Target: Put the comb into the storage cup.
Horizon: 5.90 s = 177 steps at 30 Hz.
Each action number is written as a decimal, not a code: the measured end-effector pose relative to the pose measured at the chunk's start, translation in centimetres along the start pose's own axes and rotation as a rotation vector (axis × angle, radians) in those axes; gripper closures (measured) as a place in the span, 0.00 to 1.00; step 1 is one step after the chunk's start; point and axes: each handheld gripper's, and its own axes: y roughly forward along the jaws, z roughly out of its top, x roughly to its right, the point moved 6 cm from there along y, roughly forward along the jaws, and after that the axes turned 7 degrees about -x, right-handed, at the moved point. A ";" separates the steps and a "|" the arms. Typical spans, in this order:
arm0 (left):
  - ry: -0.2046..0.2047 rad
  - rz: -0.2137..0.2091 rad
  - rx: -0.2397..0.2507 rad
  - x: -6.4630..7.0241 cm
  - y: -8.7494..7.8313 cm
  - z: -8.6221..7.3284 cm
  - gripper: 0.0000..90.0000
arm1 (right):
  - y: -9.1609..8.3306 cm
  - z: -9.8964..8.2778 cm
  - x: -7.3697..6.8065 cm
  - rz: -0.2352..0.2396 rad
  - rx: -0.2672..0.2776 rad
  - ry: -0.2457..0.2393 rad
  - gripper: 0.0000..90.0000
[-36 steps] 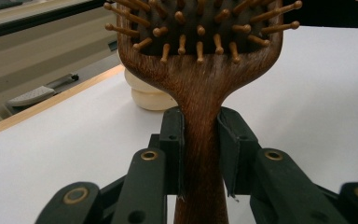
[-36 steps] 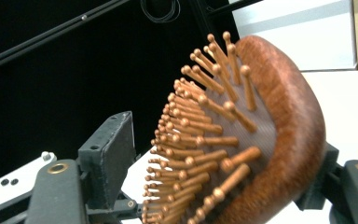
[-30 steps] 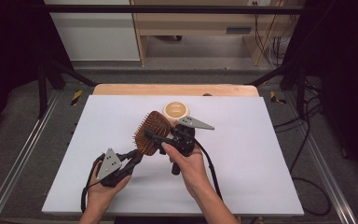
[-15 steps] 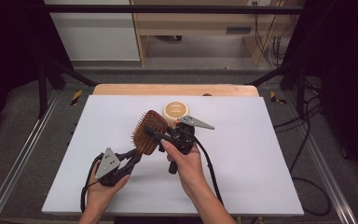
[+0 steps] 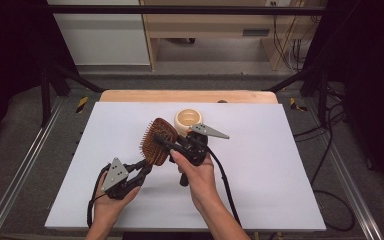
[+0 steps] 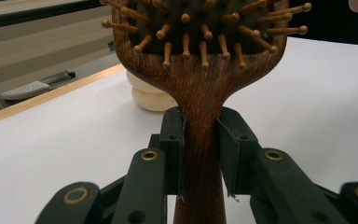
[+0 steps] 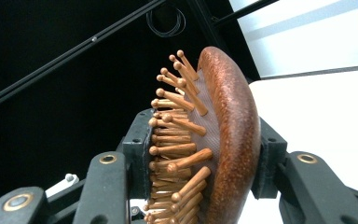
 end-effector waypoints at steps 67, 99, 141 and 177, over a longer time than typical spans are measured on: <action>-0.214 0.134 0.080 -3.0 0.5 -1.2 0.04 | -0.7 6.3 4.5 -0.125 0.048 -0.048 0.58; -0.220 0.145 0.069 -3.4 0.4 -1.5 0.04 | -0.5 10.5 4.8 -0.159 0.075 -0.073 0.57; -0.208 0.152 0.056 -3.5 0.6 -1.7 0.04 | 0.1 15.0 6.4 -0.210 0.119 -0.081 0.57; -0.211 0.163 0.055 -3.8 0.5 -1.8 0.04 | -1.9 17.8 6.8 -0.299 0.187 -0.131 0.57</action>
